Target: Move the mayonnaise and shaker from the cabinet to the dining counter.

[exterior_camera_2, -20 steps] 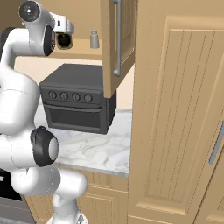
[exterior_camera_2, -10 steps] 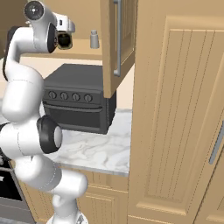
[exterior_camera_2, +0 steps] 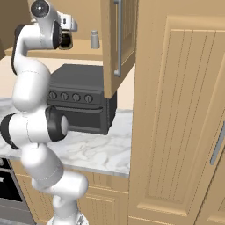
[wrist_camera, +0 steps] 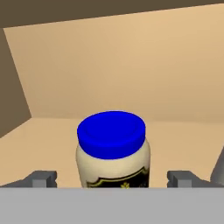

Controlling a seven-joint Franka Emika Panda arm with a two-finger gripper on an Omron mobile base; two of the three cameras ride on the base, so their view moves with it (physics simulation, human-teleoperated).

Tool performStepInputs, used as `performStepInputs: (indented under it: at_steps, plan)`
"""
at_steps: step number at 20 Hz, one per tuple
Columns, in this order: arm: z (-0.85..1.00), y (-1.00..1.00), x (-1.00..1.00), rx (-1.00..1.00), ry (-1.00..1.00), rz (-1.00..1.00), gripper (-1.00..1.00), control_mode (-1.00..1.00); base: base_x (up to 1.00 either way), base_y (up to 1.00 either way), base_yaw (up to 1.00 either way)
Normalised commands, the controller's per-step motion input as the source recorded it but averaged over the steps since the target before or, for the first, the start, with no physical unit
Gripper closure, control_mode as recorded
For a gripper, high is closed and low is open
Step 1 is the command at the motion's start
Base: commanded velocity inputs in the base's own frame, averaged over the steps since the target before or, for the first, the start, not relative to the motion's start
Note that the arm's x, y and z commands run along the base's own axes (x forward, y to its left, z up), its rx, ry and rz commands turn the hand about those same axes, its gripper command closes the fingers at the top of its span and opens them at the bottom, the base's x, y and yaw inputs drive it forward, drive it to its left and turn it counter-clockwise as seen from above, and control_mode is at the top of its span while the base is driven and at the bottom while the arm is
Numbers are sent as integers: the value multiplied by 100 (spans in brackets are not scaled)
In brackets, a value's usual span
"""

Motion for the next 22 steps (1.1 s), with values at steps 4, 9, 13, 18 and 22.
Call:
performStepInputs:
  at_steps: [4,9,13,18,22]
  plan:
    - [0,2,30,0,6,0,-100,-100,0,0,0]
    - [0,4,30,0,3,1,-100,-100,0,0,0]
    - [0,9,24,0,0,1,-100,-100,0,0,0]
    - [0,16,13,0,0,1,-100,-100,0,0,0]
    - [0,14,9,0,3,0,-100,-100,0,0,0]
